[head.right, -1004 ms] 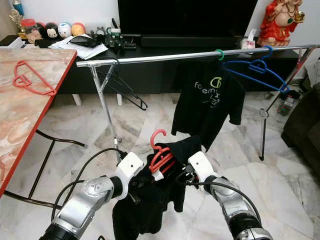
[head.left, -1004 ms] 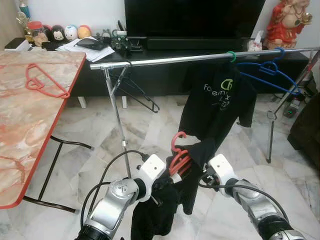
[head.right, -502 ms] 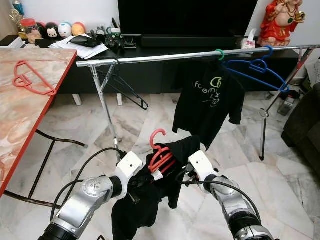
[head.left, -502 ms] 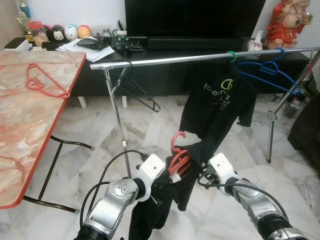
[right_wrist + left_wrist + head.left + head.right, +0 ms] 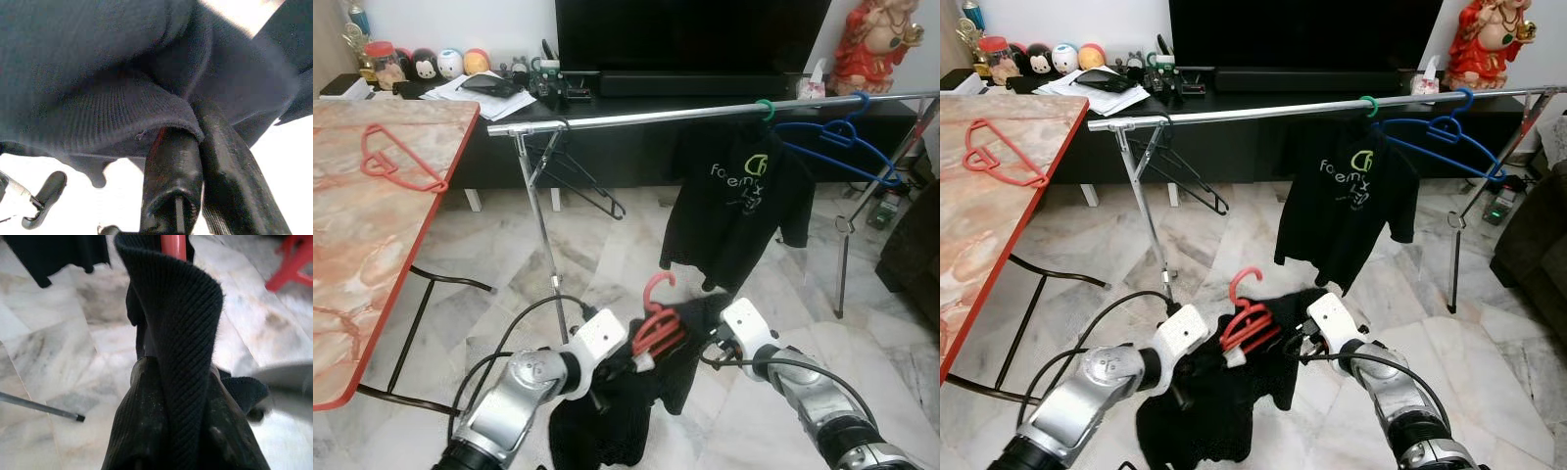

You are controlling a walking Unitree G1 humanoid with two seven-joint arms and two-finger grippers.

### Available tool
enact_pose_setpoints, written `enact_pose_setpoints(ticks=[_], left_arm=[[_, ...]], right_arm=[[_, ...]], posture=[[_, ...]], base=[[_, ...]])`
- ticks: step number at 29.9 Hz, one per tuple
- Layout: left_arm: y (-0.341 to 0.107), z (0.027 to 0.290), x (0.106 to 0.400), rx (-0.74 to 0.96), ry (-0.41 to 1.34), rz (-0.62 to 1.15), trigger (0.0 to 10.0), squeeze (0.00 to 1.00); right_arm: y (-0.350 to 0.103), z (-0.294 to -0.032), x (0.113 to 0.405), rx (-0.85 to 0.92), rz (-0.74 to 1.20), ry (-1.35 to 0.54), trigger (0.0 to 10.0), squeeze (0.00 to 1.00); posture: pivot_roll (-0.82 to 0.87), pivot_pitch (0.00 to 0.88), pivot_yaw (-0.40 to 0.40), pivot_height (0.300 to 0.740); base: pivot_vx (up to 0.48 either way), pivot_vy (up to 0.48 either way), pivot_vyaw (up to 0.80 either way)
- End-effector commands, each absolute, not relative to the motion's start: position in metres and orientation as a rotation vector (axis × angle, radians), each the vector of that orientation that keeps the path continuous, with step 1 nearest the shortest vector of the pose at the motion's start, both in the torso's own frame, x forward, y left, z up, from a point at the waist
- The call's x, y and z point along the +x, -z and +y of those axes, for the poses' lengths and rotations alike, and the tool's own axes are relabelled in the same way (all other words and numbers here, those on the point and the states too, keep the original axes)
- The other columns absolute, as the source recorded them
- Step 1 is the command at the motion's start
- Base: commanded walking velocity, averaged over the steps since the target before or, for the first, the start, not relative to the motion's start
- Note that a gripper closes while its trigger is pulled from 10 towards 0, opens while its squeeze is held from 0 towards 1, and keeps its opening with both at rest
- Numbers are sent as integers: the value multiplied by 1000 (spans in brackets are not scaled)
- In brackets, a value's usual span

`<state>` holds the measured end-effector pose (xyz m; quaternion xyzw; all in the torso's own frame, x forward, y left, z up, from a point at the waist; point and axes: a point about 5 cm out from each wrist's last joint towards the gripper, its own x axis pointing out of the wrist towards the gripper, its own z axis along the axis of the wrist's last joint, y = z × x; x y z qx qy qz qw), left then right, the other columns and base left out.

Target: Hang hanger

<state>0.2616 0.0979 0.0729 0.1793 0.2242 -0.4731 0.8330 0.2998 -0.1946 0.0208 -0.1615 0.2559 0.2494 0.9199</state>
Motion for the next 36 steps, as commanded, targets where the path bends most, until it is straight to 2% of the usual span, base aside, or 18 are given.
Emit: enact_pose_setpoints(ticks=[1,7,11,12,17,22,27,31,34,35,36], left_arm=[[-79,98,257,452,1081,453,10000,0],[-85,127,256,527,1110,486,10000,0],[-89,144,250,570,1183,509,10000,0],[-90,155,247,594,1205,525,10000,0],[-97,175,246,593,1231,518,10000,0],[-108,184,242,577,1309,504,10000,0],[-113,189,252,622,1264,472,10000,0],[-114,186,244,588,1354,494,10000,0],[-108,184,237,631,1413,538,10000,0],[-103,182,233,659,1443,569,10000,0],[-101,181,233,674,1451,577,10000,0]], right_arm=[[-26,-200,305,-365,518,-497,0,0],[-22,-210,301,-414,567,-489,0,0],[-19,-218,298,-496,614,-493,0,0],[-17,-222,296,-541,642,-503,0,0],[-13,-229,292,-587,689,-506,0,0],[-5,-237,283,-688,752,-526,0,0],[-2,-239,280,-690,770,-528,0,0],[0,-240,278,-671,779,-523,0,0],[0,-239,278,-635,773,-521,0,0],[-2,-239,280,-637,765,-514,10000,0],[-3,-240,281,-634,761,-508,10000,0]], posture=[[-20,0,-45,740],[-21,0,-45,740],[-21,0,-45,740],[-22,0,-47,740],[-20,0,-50,740],[-20,0,-57,740],[-20,0,-54,740],[-25,0,-55,740],[-23,0,-58,740],[-26,0,-55,740],[-28,0,-55,740]], base=[[0,0,0],[0,0,0],[0,0,0],[0,0,0],[0,0,0],[0,0,0],[0,0,0],[0,0,0],[0,0,0],[0,0,0],[0,0,0]])
